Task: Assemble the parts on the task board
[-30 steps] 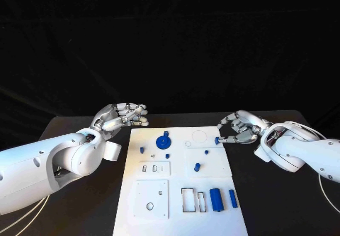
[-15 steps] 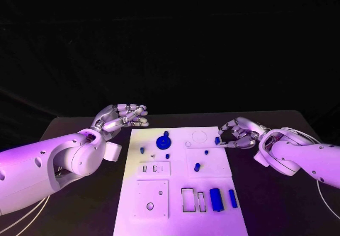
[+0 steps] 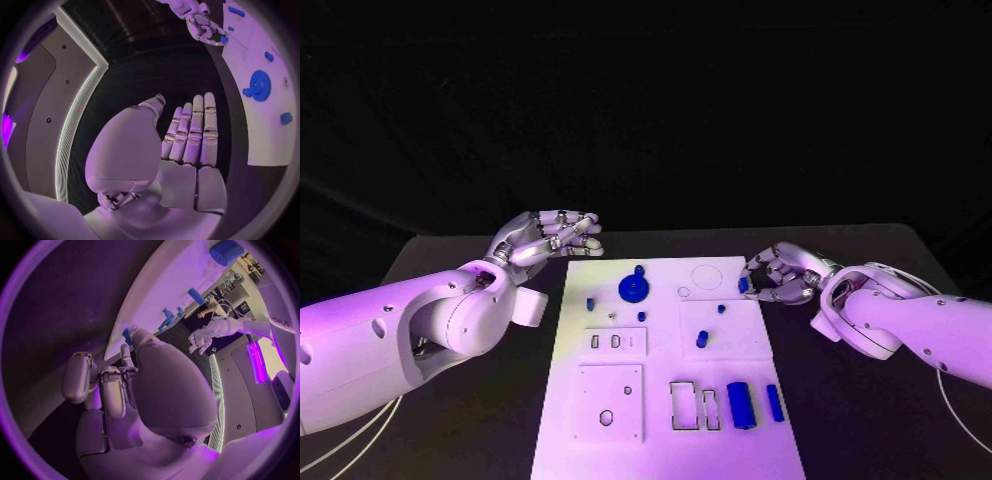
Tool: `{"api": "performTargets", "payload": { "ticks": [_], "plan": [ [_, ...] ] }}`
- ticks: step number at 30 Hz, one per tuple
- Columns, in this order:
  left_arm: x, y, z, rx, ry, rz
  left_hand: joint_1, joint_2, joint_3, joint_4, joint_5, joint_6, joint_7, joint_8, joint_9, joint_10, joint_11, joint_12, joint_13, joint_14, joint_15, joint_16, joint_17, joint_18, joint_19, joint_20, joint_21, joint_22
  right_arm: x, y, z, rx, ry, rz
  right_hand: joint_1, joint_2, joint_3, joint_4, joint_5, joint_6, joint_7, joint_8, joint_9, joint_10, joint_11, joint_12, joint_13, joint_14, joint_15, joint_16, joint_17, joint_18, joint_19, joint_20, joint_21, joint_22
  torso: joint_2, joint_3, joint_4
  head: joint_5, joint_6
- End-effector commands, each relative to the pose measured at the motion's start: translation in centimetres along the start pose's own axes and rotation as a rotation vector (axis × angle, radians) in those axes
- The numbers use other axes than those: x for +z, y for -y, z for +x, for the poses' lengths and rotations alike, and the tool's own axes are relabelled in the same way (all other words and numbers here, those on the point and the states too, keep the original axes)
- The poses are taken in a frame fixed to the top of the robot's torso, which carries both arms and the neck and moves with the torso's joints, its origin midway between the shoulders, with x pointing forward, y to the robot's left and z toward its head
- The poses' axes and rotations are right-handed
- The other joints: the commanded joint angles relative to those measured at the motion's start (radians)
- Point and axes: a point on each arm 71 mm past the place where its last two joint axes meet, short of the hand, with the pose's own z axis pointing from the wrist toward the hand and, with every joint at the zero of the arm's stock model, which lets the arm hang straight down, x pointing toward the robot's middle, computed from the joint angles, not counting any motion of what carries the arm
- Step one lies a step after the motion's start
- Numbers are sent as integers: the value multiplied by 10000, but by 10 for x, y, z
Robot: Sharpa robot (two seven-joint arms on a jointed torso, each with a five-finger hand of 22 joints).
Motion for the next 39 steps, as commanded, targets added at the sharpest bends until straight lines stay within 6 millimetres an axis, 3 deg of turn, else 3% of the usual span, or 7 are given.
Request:
{"api": "performTargets", "payload": {
  "ticks": [1,8,15,25,32,37,39],
  "plan": [
    [0,1,2,-102,-160,52,-11,-20,12,-63,2,-28,230,-40,-8,-28,73,-56,16,-77,-21,-35,14,17,-73,20,-41,-14,1,0,1,-3,-10,44,72,35,115,15,39,84,-8,-77,-21,829,-83,57,2307,985,-83,62,2450,-1,88,15,57,31,-12,-2,4,10,-5],
    [0,1,1,-97,-149,44,-12,-16,15,-62,2,-28,233,-42,-8,-29,75,-58,16,-82,-19,-44,17,18,-78,23,-46,-18,1,-1,2,11,-4,26,49,28,185,29,35,109,-11,-93,-32,840,-85,72,2321,989,-85,67,2467,-5,98,12,71,51,-11,5,-24,33,-11],
    [0,1,1,-97,-150,36,-12,-14,16,-63,2,-28,235,-43,-8,-30,77,-59,16,-86,-18,-51,19,18,-81,25,-50,-21,3,-4,4,30,8,-39,0,-2,259,50,27,122,-7,-122,-50,848,-85,83,2332,991,-85,69,2477,-9,108,10,85,73,-13,5,-10,37,-14],
    [0,0,-1,-77,-110,-4,-11,-11,19,-65,2,-30,240,-46,-8,-33,81,-61,15,-90,-15,-63,25,20,-87,29,-57,-26,3,-3,4,21,65,-17,-89,-23,349,97,24,167,-18,-145,-66,853,-90,91,2339,996,-80,76,2499,-14,121,12,100,99,-15,1,-18,26,64],
    [0,0,-1,-74,-105,3,-10,-12,19,-66,2,-31,242,-48,-9,-36,82,-63,15,-92,-14,-68,27,21,-89,31,-59,-28,5,-5,5,33,64,-36,-207,30,750,121,18,644,-186,5,-19,898,-228,156,2402,1008,-168,92,2557,-27,171,-46,168,204,-10,0,-21,-19,75],
    [0,0,-1,-69,-95,5,-9,-13,21,-69,2,-33,244,-51,-9,-39,84,-64,14,-95,-12,-75,30,22,-92,34,-63,-31,5,-6,5,56,113,-61,-418,264,1177,133,6,1111,-418,291,113,932,-431,203,2448,1017,-321,102,2598,-40,211,-176,214,291,-13,-2,-13,-20,67],
    [0,0,-2,-59,-73,6,-9,-13,21,-69,2,-33,244,-51,-9,-39,84,-64,14,-95,-12,-75,30,22,-92,34,-63,-31,5,-7,5,70,178,-63,-460,314,1297,98,3,1196,-486,376,163,954,-489,235,2479,1024,-370,111,2629,-53,242,-219,259,350,-5,-11,-5,-86,113]
  ]
}}
